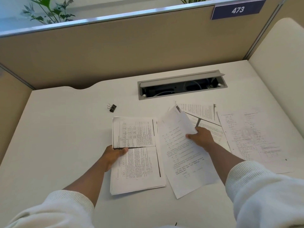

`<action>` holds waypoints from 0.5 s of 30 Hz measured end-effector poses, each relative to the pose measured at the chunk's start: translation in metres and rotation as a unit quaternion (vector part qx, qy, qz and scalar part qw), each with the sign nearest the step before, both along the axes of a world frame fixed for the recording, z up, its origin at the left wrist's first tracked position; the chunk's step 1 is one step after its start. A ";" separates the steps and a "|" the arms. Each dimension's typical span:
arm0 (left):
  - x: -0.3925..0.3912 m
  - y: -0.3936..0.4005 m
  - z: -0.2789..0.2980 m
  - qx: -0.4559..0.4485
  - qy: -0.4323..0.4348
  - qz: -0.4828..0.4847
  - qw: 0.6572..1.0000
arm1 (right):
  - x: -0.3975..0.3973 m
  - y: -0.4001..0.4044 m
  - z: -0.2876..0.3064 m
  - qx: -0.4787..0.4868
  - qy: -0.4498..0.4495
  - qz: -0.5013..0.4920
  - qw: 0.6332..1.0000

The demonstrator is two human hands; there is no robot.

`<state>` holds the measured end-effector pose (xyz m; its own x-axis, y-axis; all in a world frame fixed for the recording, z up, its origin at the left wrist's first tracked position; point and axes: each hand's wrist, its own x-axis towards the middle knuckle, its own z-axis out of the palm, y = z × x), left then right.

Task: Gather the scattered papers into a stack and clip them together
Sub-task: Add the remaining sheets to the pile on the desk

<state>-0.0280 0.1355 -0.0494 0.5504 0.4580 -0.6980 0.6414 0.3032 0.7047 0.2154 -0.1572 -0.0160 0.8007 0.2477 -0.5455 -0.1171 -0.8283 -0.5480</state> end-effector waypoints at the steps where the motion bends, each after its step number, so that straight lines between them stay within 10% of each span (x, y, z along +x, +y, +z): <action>1: -0.003 0.002 0.001 0.002 0.000 0.003 1.000 | 0.000 0.000 0.001 0.006 -0.004 0.001 1.000; 15: -0.022 0.010 0.000 0.009 0.000 0.018 1.000 | 0.000 0.000 0.002 0.032 -0.052 0.000 0.998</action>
<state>-0.0503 0.1453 -0.0490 0.5325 0.4908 -0.6896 0.6309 0.3130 0.7099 0.2157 -0.1575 -0.0135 0.8525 0.2786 -0.4423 -0.0571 -0.7914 -0.6086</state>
